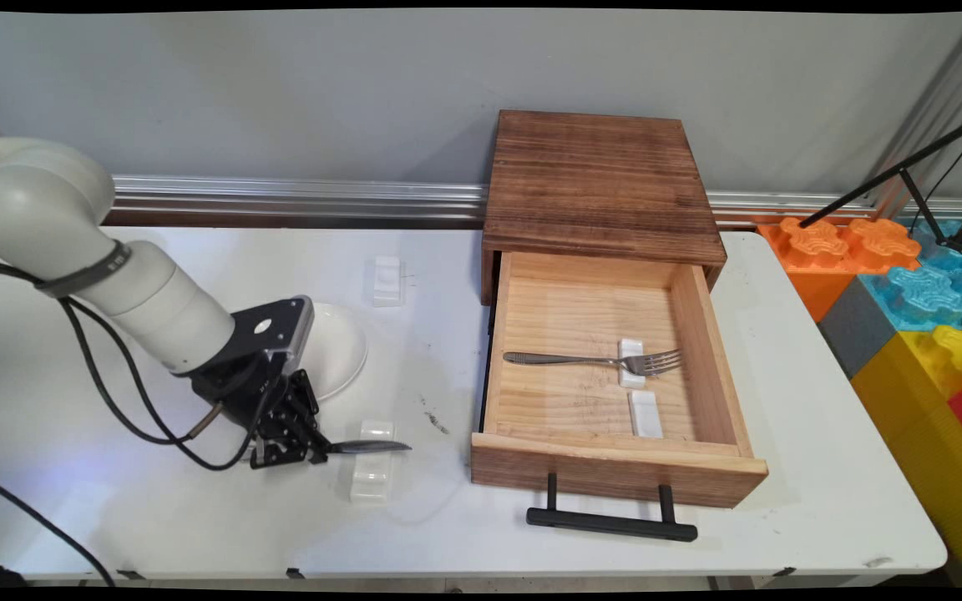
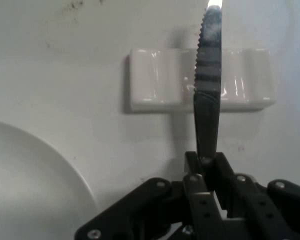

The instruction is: Place the picked object into the drawer

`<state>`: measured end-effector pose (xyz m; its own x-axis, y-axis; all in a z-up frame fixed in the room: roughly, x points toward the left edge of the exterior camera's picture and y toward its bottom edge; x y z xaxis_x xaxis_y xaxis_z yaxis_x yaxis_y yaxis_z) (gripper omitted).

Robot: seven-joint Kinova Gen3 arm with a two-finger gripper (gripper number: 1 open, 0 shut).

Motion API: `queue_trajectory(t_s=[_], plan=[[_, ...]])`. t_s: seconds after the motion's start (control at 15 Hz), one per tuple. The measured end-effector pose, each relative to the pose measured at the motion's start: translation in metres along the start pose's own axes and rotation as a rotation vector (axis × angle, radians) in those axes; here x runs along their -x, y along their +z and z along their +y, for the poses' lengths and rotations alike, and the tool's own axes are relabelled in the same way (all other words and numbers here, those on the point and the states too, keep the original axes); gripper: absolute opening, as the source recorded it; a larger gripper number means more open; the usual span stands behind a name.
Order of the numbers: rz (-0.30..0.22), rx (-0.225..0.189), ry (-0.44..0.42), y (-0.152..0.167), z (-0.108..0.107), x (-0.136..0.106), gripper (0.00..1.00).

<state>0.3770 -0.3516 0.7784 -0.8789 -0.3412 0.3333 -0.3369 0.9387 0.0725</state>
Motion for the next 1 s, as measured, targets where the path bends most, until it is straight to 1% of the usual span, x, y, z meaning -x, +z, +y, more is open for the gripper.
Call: queue_trajectory(t_s=[0.47,0.73,1.0], plan=[[0.01,0.02,0.004,-0.033,-0.008,-0.012,0.0],[0.014,0.036,0.002,-0.061,-0.012,-0.025,0.0],[0.01,0.047,-0.007,-0.101,-0.017,-0.042,0.0]])
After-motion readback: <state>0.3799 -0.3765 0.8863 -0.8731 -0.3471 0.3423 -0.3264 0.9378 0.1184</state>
